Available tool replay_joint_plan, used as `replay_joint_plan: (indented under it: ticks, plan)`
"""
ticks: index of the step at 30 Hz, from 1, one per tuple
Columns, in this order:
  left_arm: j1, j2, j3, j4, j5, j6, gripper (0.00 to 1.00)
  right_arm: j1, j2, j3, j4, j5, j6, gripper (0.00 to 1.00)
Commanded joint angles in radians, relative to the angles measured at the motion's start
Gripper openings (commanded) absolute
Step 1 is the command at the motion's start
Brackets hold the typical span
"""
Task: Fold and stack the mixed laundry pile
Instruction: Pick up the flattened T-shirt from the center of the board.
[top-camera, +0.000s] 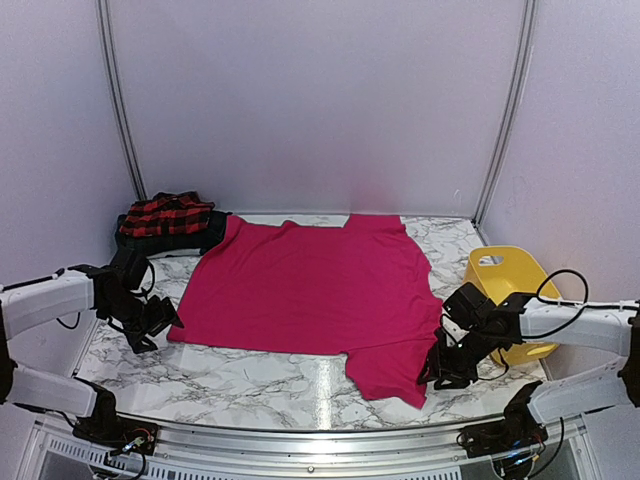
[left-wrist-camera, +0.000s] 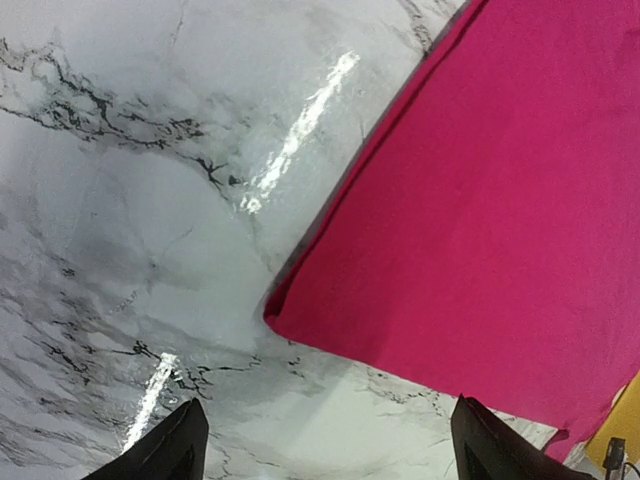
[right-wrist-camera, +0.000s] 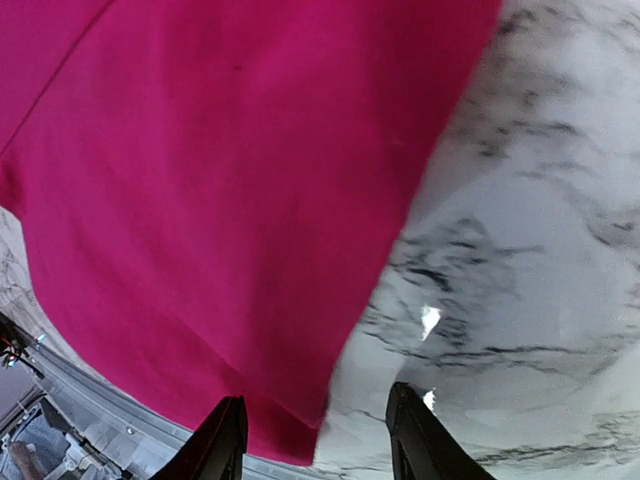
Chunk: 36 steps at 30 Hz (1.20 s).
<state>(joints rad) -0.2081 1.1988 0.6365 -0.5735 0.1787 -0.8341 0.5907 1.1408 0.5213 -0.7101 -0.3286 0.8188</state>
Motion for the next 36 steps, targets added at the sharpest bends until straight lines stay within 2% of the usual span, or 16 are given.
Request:
replay_joint_plan:
  ticks: [1,7,9,12,13,22,32,36]
  plan:
    - [0.006,0.041,0.010,-0.026,-0.029,-0.014,0.86,0.025,0.058,0.000,0.115,0.014,0.019,0.47]
    - [0.006,0.078,0.001,-0.007,-0.048,-0.015,0.78,0.032,0.105,-0.026,0.198,-0.027,0.052,0.32]
    - [0.006,0.091,0.001,0.004,-0.049,-0.007,0.73,0.033,0.095,-0.024,0.192,-0.023,0.057,0.21]
    - [0.007,0.114,0.004,0.011,-0.058,0.010,0.61,0.033,0.057,-0.028,0.184,-0.021,0.080,0.02]
    - [0.007,0.123,0.005,0.013,-0.062,0.014,0.58,0.032,0.041,-0.032,0.182,-0.022,0.089,0.00]
    - [0.009,0.187,0.009,0.075,-0.065,0.023,0.39,0.032,-0.087,-0.055,0.167,-0.014,0.139,0.00]
    - [0.009,0.180,-0.007,0.094,-0.037,0.024,0.02,0.032,-0.162,-0.040,0.135,-0.001,0.146,0.00]
    - [0.009,0.164,-0.031,0.092,-0.019,0.012,0.00,0.031,-0.203,-0.046,0.124,-0.011,0.160,0.00]
